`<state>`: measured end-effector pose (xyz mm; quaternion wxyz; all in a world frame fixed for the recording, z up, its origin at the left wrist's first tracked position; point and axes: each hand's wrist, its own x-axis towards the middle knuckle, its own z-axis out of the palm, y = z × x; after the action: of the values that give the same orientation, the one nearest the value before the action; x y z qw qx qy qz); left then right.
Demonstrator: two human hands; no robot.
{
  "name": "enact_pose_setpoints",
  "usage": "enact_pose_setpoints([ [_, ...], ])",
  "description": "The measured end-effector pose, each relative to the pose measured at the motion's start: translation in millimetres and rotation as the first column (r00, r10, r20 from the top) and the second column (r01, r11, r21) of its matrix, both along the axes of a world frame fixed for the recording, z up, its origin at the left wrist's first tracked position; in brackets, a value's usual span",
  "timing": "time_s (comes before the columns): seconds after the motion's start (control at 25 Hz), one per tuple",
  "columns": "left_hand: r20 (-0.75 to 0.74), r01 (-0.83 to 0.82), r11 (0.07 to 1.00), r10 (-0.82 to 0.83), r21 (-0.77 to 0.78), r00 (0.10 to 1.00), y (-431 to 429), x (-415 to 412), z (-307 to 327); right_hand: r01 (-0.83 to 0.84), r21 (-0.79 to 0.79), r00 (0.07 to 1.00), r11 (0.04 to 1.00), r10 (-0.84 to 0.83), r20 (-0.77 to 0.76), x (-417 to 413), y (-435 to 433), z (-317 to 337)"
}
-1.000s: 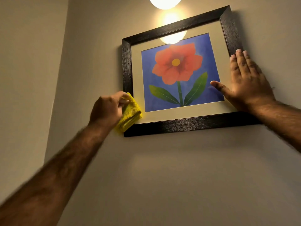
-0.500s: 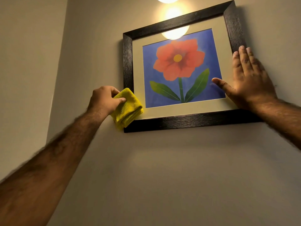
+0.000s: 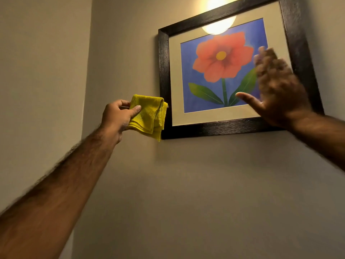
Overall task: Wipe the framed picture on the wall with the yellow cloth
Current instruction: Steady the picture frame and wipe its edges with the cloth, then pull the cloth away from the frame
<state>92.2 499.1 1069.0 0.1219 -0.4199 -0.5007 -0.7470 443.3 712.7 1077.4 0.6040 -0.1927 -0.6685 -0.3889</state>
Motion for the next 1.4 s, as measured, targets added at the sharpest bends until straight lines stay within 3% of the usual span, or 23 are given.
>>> enact_pose_setpoints([
  [0.08,0.043,0.003,1.000,-0.004,0.018,0.999,-11.6,-6.4,-14.6,-0.224,0.015,0.964,0.975,0.219,0.151,-44.9,-41.9,-18.4],
  [0.16,0.084,0.022,0.999,-0.025,0.032,0.996,-22.8,-12.9,-31.6,-0.507,-0.245,0.810,0.826,0.554,0.190,-95.4,-83.7,-40.9],
  [0.24,0.112,0.010,1.000,-0.013,0.028,0.994,-36.0,-20.5,-50.8,-0.607,-0.631,0.619,0.482,0.785,0.005,-148.0,-121.4,-63.4],
  [0.32,0.147,0.007,1.000,-0.010,0.019,0.989,-48.1,-27.4,-69.5,-0.524,-0.851,0.490,0.040,0.832,-0.262,-191.9,-144.4,-83.6],
  [0.4,0.187,0.010,1.000,-0.010,0.003,0.982,-64.1,-35.5,-89.8,-0.440,-0.855,0.390,-0.274,0.800,-0.456,-228.0,-157.2,-105.9],
  [0.52,0.251,0.021,0.999,-0.010,-0.043,0.968,-97.3,-53.1,-125.0,-0.416,-0.740,0.266,-0.529,0.707,-0.655,-269.8,-174.6,-139.3],
  [0.72,0.404,0.079,0.983,-0.005,-0.166,0.915,-173.4,-90.5,-193.7,-0.233,-0.708,0.272,-0.667,0.654,-0.706,-328.1,-207.3,-203.0],
  [1.08,0.644,-0.001,0.953,0.205,-0.303,0.737,-284.4,-144.4,-362.5,0.078,-0.586,0.335,-0.807,0.575,-0.747,-423.2,-284.6,-361.1],
  [1.4,0.757,-0.099,0.881,0.450,-0.462,0.474,-390.8,-162.5,-552.8,0.436,-0.442,0.430,-0.784,0.613,-0.663,-484.8,-374.6,-557.3],
])
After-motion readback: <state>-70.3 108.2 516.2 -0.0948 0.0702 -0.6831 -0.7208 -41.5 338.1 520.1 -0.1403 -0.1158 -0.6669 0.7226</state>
